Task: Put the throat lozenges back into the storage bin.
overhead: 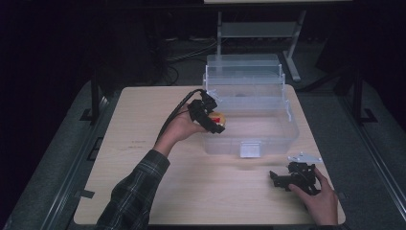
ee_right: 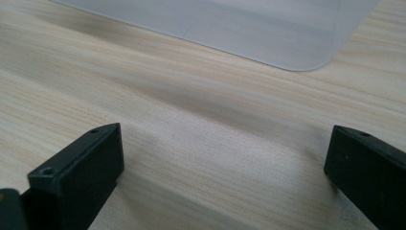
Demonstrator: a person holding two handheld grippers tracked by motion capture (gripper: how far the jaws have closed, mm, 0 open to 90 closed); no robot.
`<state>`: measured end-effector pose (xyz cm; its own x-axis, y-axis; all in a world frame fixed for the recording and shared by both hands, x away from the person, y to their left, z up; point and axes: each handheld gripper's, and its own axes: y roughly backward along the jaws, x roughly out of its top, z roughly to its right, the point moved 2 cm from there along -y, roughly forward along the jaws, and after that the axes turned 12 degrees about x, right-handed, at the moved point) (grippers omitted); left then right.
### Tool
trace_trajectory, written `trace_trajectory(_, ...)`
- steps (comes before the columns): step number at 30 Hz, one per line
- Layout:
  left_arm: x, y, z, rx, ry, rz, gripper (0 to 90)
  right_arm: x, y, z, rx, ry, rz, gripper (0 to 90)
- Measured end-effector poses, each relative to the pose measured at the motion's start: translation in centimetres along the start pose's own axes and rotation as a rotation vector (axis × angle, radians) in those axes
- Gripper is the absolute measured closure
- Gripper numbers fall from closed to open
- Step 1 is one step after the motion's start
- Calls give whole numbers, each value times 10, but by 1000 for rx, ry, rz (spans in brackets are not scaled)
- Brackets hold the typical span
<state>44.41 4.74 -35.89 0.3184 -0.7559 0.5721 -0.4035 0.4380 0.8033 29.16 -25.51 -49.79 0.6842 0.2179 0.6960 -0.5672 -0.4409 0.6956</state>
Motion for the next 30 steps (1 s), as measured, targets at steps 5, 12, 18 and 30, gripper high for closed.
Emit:
trace_trajectory(5, -1, -4, -2, 0, 7, -5, 195, 0, 0, 0, -1, 1, -1, 0)
trace_trajectory(12, -1, -4, -2, 6, 7, 0, 192, 0, 0, 0, -2, 3, -1, 0)
trace_trajectory(18, -1, -2, -4, 8, 17, 17, 183, 0, 0, 0, -2, 2, -1, 0)
trace_trajectory(30, -2, 11, -5, 20, 18, 35, 183, 0, 0, 0, 1, 2, -1, 0)
